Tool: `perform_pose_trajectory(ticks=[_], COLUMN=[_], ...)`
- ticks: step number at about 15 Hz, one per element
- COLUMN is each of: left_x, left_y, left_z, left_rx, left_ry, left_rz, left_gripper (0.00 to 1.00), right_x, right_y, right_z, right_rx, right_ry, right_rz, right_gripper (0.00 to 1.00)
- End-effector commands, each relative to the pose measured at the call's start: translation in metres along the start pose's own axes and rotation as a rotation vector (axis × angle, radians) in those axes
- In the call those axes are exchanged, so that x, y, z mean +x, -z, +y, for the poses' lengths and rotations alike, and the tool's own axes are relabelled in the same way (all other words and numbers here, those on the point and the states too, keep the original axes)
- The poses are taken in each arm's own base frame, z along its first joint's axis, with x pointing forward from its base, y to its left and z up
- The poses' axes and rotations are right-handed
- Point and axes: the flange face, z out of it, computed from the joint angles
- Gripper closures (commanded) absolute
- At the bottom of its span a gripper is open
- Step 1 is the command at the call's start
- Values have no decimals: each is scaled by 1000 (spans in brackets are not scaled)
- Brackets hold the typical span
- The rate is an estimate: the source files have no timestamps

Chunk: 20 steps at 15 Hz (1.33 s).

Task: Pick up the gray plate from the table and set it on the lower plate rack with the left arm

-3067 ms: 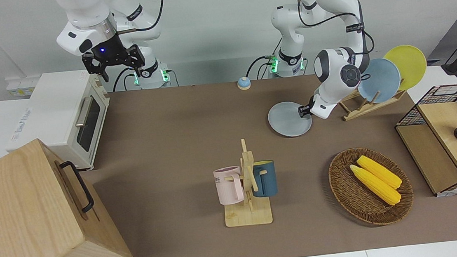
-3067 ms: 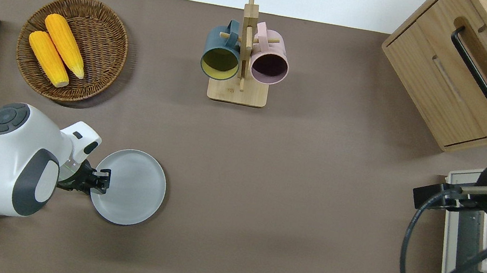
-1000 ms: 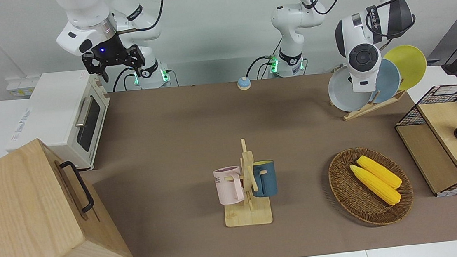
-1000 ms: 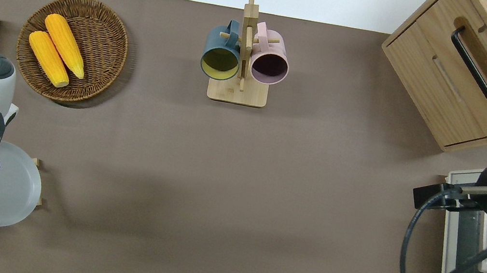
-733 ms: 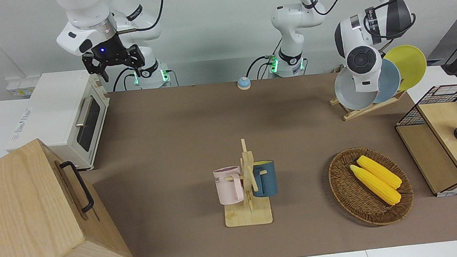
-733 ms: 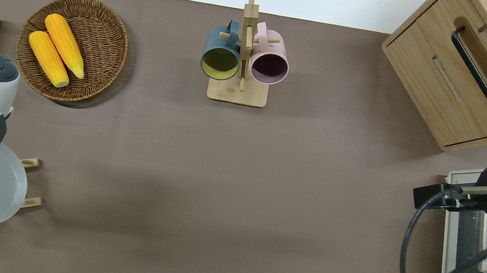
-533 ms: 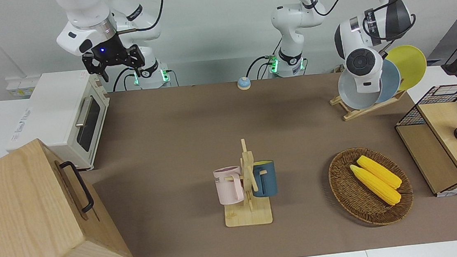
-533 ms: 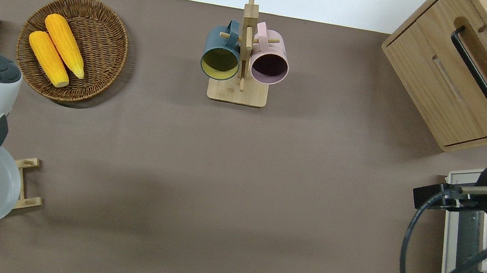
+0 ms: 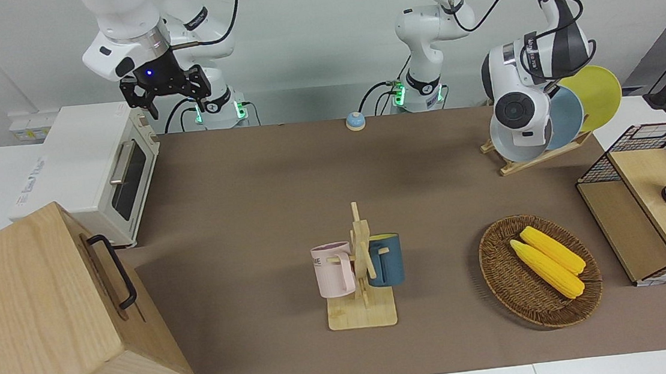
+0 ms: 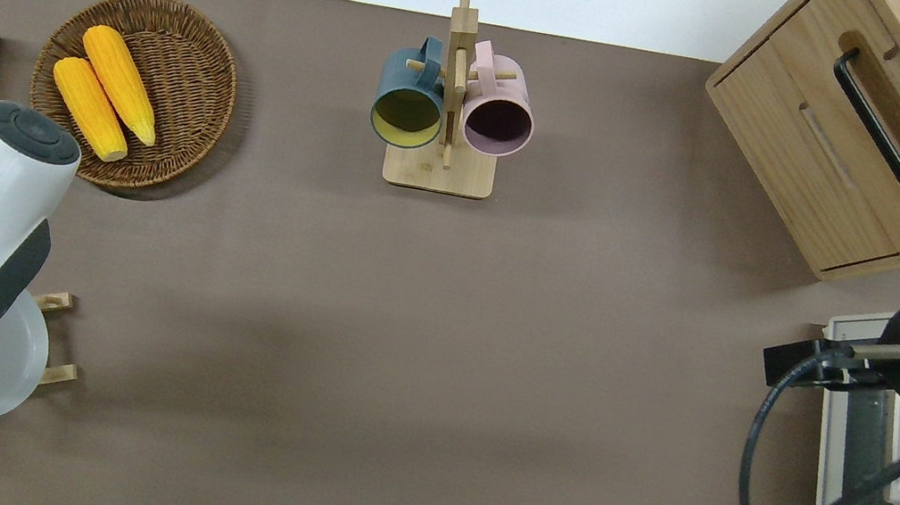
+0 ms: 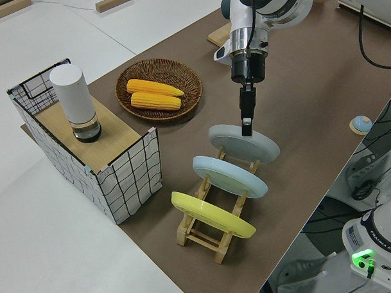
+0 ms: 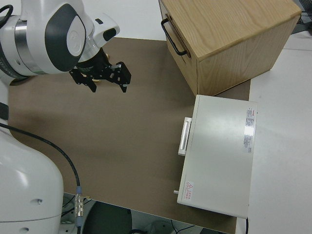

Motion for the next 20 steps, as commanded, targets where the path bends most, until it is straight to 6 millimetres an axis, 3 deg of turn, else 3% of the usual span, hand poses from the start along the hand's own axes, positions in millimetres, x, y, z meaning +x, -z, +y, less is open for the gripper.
perform_pose_trajectory(ticks=[1,2,4,6,8,12,16,20], left_x=[-2,-2,-2,-3,-8,-9,-12,-11], left_y=[-1,-1,1,5,14,64,139,176], left_z=[13,16,17,16,18,11,-11,-27], left_rx=[32,32,30,24,-25,-292,-633,-816], left_ry=[10,6,2,-10,-24,-23,-6,-111], left_rz=[7,9,14,19,12,34,123,234], left_gripper=[728,461,353,304,21,11,13,13], right_x=[-4,-4,-4,-4,-4,-4,-4,-4], right_y=[4,4,4,4,4,4,4,4], right_z=[3,4,4,4,4,3,3,3], right_rx=[4,3,3,4,4,4,4,3], right_ry=[-3,-5,-5,-4,-4,-3,-3,-3], right_rz=[-5,-5,-5,-5,-5,-5,-5,-5], right_gripper=[11,13,13,11,11,11,13,11])
